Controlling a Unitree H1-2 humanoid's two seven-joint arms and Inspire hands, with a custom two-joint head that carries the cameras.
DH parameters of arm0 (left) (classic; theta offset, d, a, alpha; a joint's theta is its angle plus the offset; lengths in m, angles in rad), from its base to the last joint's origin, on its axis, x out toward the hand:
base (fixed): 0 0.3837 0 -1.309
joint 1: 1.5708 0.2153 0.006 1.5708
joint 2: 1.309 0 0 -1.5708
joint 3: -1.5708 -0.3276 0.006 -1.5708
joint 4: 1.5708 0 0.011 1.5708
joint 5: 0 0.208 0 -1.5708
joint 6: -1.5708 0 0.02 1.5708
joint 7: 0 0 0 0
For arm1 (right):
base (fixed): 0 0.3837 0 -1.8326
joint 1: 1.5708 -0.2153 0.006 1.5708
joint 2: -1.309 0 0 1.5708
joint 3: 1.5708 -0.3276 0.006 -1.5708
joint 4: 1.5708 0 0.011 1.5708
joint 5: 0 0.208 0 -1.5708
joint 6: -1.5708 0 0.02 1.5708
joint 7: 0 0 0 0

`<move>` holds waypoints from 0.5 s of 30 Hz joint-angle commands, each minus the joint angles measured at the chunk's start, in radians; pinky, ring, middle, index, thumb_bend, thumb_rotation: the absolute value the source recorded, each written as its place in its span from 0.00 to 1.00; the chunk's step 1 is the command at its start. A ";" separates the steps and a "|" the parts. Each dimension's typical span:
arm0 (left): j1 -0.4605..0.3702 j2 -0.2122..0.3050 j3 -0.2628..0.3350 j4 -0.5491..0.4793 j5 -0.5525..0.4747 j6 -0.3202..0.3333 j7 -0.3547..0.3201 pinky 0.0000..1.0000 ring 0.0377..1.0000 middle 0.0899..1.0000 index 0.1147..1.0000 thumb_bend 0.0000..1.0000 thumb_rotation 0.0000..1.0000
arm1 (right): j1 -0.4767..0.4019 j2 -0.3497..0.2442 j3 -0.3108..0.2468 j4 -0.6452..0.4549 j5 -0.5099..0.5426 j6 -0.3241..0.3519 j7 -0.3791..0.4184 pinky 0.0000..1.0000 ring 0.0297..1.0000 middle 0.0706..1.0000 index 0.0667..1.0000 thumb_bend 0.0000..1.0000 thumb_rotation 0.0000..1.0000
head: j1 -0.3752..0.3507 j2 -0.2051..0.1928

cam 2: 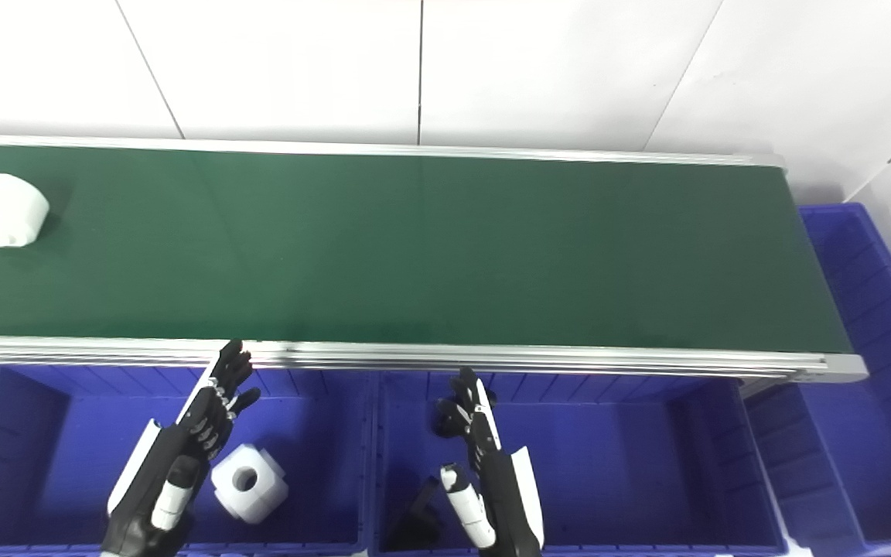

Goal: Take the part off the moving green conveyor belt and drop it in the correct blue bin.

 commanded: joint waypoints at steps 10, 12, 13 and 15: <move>0.000 -0.022 -0.025 0.081 0.038 -0.117 0.011 0.91 0.98 1.00 1.00 1.00 0.96 | -0.012 -0.024 -0.015 0.079 0.029 -0.117 -0.007 0.90 0.89 0.97 1.00 0.87 0.99 | 0.182 -0.141; -0.008 -0.031 -0.030 0.113 0.046 -0.136 0.013 0.90 0.98 1.00 1.00 1.00 0.96 | -0.021 -0.035 -0.019 0.097 0.039 -0.118 -0.012 0.90 0.89 0.97 1.00 0.87 1.00 | 0.228 -0.172; -0.012 -0.035 -0.032 0.126 0.048 -0.143 0.013 0.90 0.97 1.00 1.00 1.00 0.95 | -0.025 -0.039 -0.020 0.104 0.044 -0.118 -0.013 0.90 0.90 0.98 1.00 0.88 1.00 | 0.228 -0.172; -0.024 -0.047 -0.038 0.165 0.041 -0.164 0.009 0.90 0.98 1.00 1.00 1.00 0.93 | -0.038 -0.054 -0.025 0.126 0.059 -0.119 -0.013 0.91 0.90 0.99 1.00 0.89 1.00 | 0.289 -0.209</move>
